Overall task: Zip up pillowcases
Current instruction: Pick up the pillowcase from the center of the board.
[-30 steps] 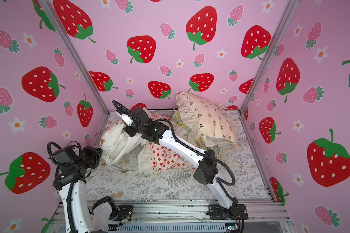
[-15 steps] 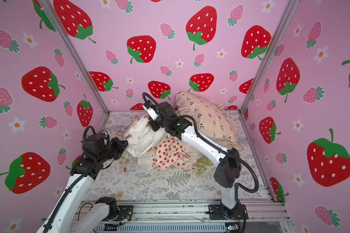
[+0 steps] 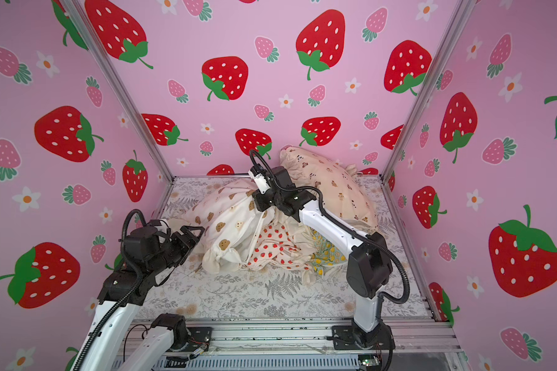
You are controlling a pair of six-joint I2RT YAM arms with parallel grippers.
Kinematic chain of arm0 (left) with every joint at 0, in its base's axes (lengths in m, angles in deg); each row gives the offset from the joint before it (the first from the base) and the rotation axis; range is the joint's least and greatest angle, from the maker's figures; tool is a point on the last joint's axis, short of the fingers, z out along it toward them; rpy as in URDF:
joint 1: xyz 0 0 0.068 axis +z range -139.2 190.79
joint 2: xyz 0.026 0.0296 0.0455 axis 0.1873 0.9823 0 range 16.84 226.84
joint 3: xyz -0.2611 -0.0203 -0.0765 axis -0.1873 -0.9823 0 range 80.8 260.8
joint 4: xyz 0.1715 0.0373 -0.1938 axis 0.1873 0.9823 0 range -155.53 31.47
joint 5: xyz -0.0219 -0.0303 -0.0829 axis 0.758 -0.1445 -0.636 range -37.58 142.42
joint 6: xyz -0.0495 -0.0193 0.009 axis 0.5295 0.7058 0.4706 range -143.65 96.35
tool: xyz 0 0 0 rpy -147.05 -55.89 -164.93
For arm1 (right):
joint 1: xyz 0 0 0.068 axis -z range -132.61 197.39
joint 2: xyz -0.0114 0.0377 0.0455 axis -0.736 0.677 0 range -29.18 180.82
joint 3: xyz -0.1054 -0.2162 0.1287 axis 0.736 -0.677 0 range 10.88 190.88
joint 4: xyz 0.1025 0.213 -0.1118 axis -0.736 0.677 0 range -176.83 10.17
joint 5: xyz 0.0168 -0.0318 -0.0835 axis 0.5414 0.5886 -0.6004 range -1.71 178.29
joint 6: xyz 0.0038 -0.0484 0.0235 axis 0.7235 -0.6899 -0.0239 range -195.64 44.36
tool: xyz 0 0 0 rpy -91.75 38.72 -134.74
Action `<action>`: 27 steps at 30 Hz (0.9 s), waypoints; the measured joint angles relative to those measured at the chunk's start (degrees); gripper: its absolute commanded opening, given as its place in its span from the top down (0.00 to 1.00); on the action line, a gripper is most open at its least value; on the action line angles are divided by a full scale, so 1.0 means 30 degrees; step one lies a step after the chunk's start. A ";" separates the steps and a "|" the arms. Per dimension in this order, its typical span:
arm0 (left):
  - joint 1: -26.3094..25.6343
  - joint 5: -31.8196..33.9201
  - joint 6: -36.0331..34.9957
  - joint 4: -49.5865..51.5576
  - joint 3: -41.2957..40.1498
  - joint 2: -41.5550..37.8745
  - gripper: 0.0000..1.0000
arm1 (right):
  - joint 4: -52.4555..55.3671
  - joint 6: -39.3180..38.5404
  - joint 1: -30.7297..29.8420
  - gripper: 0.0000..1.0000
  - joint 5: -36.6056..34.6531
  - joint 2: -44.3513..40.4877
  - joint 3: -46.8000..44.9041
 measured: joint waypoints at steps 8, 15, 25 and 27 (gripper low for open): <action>0.0000 -0.0503 0.0641 0.1428 -0.3206 -0.3497 0.20 | -0.0095 0.0576 0.0146 1.00 0.0197 -0.0066 -0.0372; -0.0138 -0.2113 0.2761 -0.1209 -0.6462 -0.3810 0.21 | -0.0153 0.1013 0.0146 1.00 0.0284 -0.0066 -0.0393; -0.1486 -0.2251 0.5158 -0.6798 -0.8626 -0.3038 0.26 | -0.0321 0.1421 0.0124 1.00 0.0313 -0.0066 -0.0627; -0.1792 -0.2025 0.5260 -0.7504 -0.8626 -0.2630 0.28 | -0.0401 0.1428 0.0080 1.00 0.0277 -0.0066 -0.0736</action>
